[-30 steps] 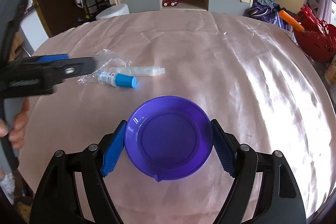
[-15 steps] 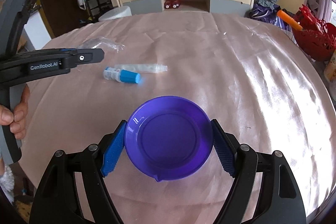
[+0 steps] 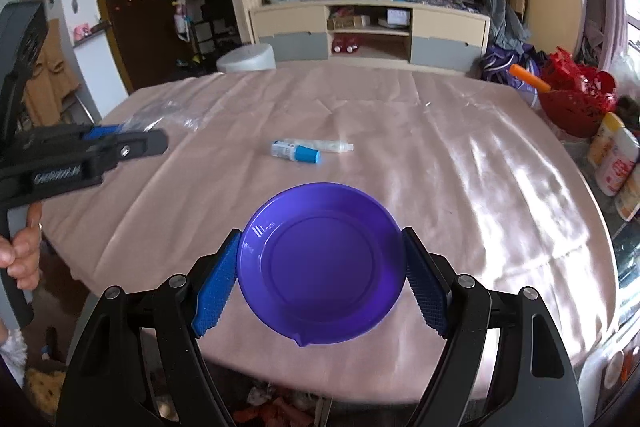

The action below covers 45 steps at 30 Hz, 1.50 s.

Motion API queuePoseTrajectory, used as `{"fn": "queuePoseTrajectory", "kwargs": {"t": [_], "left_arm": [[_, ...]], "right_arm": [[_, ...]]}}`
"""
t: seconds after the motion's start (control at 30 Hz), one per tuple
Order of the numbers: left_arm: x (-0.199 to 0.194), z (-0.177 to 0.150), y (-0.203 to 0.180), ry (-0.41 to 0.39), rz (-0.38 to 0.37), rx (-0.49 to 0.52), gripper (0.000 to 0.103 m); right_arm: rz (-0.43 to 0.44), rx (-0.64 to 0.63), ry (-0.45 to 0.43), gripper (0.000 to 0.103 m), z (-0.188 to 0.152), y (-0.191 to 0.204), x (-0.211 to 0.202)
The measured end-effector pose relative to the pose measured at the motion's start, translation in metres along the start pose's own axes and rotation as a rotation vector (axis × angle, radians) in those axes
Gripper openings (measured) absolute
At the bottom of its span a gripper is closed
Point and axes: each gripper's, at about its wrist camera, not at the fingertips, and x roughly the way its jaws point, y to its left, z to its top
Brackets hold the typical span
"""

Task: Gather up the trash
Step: 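Carry the clear bag and purple dish down over the bin with both tools, then open both tools to drop the bag and dish into the bin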

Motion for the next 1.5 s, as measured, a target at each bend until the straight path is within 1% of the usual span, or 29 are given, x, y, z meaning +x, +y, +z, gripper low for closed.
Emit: {"fn": "queuePoseTrajectory", "kwargs": {"t": [0.13, 0.23, 0.37, 0.53, 0.7, 0.8, 0.87, 0.97, 1.1, 1.23, 1.5], "left_arm": [[-0.038, -0.034, -0.014, -0.009, -0.006, -0.003, 0.036], [-0.057, -0.061, -0.024, -0.009, -0.006, -0.018, 0.036], [-0.068, -0.1, -0.039, 0.019, -0.041, -0.048, 0.036], [-0.058, -0.152, -0.054, 0.082, -0.083, -0.099, 0.036], [-0.03, -0.201, -0.06, 0.175, -0.107, -0.173, 0.036], [-0.009, -0.227, -0.062, 0.232, -0.099, -0.197, 0.036], [-0.001, -0.238, -0.062, 0.251, -0.083, -0.194, 0.036], [0.013, -0.248, -0.059, 0.292, -0.093, -0.206, 0.036], [0.031, -0.256, -0.063, 0.339, -0.099, -0.171, 0.036], [0.045, -0.262, -0.063, 0.384, -0.134, -0.185, 0.036], [0.05, -0.263, -0.063, 0.401, -0.139, -0.199, 0.036]], "right_arm": [[0.002, 0.001, -0.009, 0.079, -0.021, 0.0, -0.027], [0.011, 0.004, 0.002, 0.079, -0.038, 0.0, -0.04], [0.026, 0.007, 0.021, 0.079, -0.064, 0.005, -0.051], [0.036, 0.031, 0.057, 0.079, -0.096, 0.009, -0.052], [0.042, 0.058, 0.111, 0.079, -0.12, 0.014, -0.038], [0.051, 0.086, 0.147, 0.079, -0.134, 0.015, -0.025], [0.05, 0.107, 0.172, 0.079, -0.143, 0.016, -0.013], [0.054, 0.139, 0.207, 0.079, -0.156, 0.016, 0.002], [0.051, 0.155, 0.244, 0.079, -0.167, 0.019, 0.019], [0.04, 0.158, 0.266, 0.079, -0.169, 0.022, 0.031], [0.059, 0.146, 0.304, 0.079, -0.167, 0.024, 0.046]]}}
